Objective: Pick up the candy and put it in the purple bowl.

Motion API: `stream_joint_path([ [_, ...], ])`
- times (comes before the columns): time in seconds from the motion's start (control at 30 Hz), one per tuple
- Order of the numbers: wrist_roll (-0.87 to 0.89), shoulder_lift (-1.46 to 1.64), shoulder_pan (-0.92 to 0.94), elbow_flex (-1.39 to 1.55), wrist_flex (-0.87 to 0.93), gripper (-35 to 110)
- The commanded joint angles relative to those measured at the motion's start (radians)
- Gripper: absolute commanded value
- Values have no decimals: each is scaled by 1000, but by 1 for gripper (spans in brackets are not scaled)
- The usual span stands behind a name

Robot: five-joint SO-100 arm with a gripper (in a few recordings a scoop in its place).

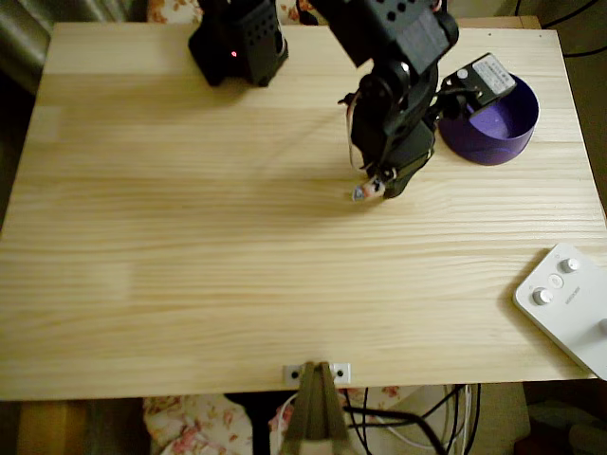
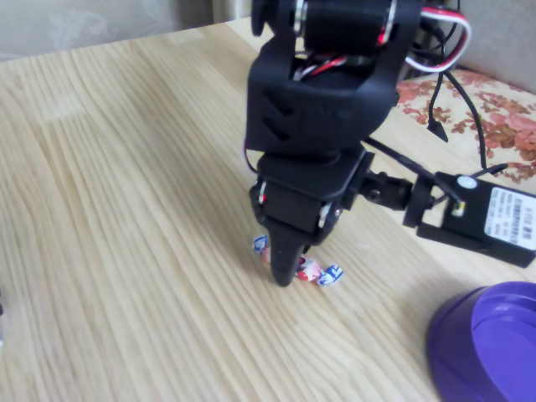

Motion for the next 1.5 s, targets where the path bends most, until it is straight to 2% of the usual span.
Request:
stream_joint_path([
  [0.0,-23,38,0,8,15,9],
  [0.2,-26,31,0,5,35,2],
  [0.5,35,94,-6,-3,71,2],
  [1.0,290,276,-156,-164,238,2],
  [1.47,635,348,-387,-278,143,2],
])
